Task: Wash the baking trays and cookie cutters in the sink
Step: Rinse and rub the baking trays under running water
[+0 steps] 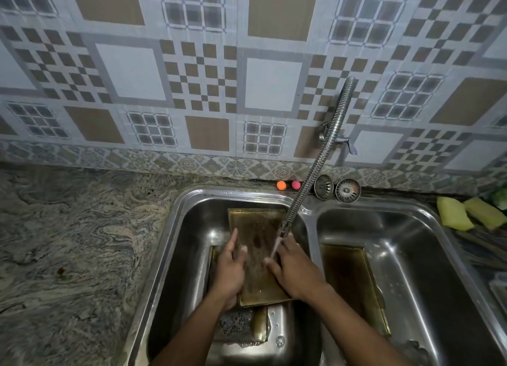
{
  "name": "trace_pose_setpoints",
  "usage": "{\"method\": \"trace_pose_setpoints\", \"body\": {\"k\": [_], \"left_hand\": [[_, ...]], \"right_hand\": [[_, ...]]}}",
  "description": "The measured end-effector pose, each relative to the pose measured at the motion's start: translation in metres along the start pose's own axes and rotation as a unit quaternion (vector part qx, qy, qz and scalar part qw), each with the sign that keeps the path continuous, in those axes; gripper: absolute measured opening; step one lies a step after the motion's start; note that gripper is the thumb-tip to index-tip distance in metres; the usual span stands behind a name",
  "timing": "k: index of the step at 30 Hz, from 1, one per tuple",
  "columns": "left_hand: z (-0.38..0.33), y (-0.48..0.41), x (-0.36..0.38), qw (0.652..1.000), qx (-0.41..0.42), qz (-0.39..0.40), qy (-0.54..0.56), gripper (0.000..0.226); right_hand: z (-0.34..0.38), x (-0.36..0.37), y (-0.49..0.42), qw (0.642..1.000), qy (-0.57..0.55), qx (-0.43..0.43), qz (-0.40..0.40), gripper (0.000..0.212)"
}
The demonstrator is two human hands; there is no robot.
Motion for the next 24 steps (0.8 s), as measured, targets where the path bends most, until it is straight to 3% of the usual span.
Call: {"method": "trace_pose_setpoints", "body": {"k": [4,6,10,14,20,24], "left_hand": [[-0.009,-0.001,0.006,0.999,0.039,0.007,-0.026,0.072],[-0.012,-0.005,0.009,0.999,0.033,0.023,-0.028,0.076],[-0.020,0.004,0.030,0.998,0.028,0.050,-0.034,0.071],[-0.019,0.022,0.076,0.993,0.016,0.103,-0.062,0.059],[-0.033,0.067,0.165,0.969,0.079,0.190,-0.138,0.071],[-0.034,0.097,0.232,0.930,0.158,0.252,-0.215,0.078]], "right_hand": [[-0.019,-0.022,0.000,0.990,0.033,0.026,-0.134,0.059],[-0.037,-0.028,0.001,0.981,-0.060,0.124,-0.135,0.063],[-0.072,-0.035,0.011,0.918,-0.255,0.272,-0.131,0.053],[-0.112,-0.052,0.038,0.898,-0.263,0.309,-0.169,0.048],[-0.186,-0.065,0.074,0.892,-0.250,0.331,-0.178,0.033],[-0.235,-0.073,0.089,0.859,-0.289,0.383,-0.181,0.026]]}}
Point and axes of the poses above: each hand's wrist, its own y-axis away from the middle knuckle, its own x-axis out of the palm, z = x × y, the point moved 8 cm from there along -y, towards the middle knuckle, and after that the axes turned 14 degrees about -z, right-handed, at the moved point
